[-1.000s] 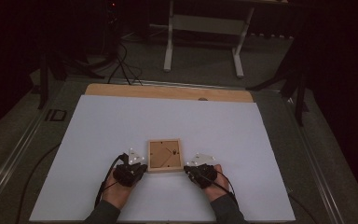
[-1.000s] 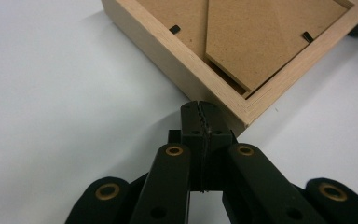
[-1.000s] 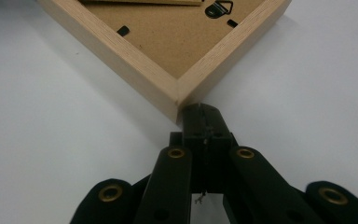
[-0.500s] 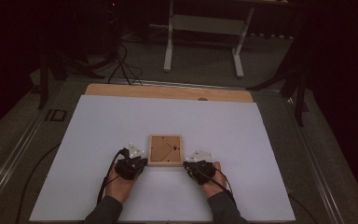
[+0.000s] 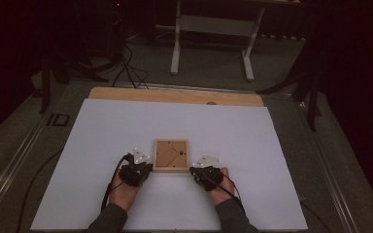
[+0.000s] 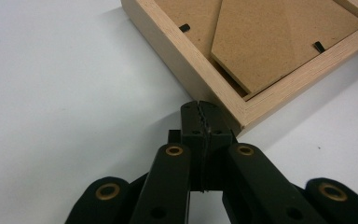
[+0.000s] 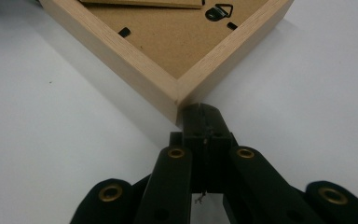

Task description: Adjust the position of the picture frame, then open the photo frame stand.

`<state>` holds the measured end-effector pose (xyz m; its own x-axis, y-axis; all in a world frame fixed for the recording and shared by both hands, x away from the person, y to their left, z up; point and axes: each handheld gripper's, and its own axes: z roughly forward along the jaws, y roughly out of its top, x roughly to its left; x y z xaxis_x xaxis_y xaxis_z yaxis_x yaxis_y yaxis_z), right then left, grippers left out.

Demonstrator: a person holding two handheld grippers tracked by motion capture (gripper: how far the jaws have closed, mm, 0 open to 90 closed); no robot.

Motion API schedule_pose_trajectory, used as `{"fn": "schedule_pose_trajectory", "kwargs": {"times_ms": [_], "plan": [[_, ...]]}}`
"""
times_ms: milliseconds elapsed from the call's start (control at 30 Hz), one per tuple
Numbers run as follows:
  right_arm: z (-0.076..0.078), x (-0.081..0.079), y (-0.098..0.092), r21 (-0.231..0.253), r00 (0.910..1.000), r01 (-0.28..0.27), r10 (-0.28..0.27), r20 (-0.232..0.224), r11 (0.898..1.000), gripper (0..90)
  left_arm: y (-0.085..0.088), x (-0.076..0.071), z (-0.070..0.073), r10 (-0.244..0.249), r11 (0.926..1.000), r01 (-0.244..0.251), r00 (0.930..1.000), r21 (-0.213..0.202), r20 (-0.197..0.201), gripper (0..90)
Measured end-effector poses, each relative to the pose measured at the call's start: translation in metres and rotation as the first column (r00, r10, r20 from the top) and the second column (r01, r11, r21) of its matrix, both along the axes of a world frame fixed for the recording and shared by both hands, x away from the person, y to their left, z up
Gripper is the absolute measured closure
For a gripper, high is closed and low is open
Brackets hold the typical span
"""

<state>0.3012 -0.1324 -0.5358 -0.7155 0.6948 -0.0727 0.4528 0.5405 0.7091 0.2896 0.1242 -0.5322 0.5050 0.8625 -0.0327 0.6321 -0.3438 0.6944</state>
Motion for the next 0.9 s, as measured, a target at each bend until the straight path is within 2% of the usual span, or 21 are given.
{"fn": "schedule_pose_trajectory", "kwargs": {"times_ms": [200,267,333,400,567,800,900], "plan": [[0.0,0.001,0.0,0.006,1.0,0.0,0.0,-0.004,1.0,89.7,0.001,0.0,0.0,-0.009,0.9999,0.009,0.9999,0.005,0.007,88.9],[0.0,0.001,0.0,0.001,1.0,-0.002,0.002,0.002,1.0,89.7,0.003,0.001,0.0,-0.004,1.0,0.004,1.0,0.004,0.005,85.0],[0.002,0.001,-0.001,-0.003,0.9999,0.003,-0.003,0.013,1.0,89.7,0.005,0.001,0.001,-0.007,0.9999,0.007,1.0,-0.013,0.003,83.1],[0.004,0.001,-0.004,0.008,0.9996,0.015,-0.016,0.023,1.0,89.7,0.006,0.0,0.002,-0.004,0.9998,0.004,0.9999,-0.02,0.013,81.7],[0.012,0.001,-0.01,0.072,0.9978,0.034,-0.038,0.054,0.997,89.7,0.008,0.0,0.004,0.01,0.9994,-0.009,0.9996,-0.034,0.027,76.6],[0.016,-0.004,-0.006,0.107,0.9962,0.01,-0.019,0.085,0.994,89.6,0.009,0.0,0.007,0.036,0.9977,-0.033,0.9979,-0.06,0.053,66.5],[0.017,-0.005,-0.003,0.128,0.9957,-0.002,-0.01,0.093,0.992,89.6,0.011,-0.001,0.009,0.041,0.9957,-0.035,0.9964,-0.085,0.074,61.5]]}}
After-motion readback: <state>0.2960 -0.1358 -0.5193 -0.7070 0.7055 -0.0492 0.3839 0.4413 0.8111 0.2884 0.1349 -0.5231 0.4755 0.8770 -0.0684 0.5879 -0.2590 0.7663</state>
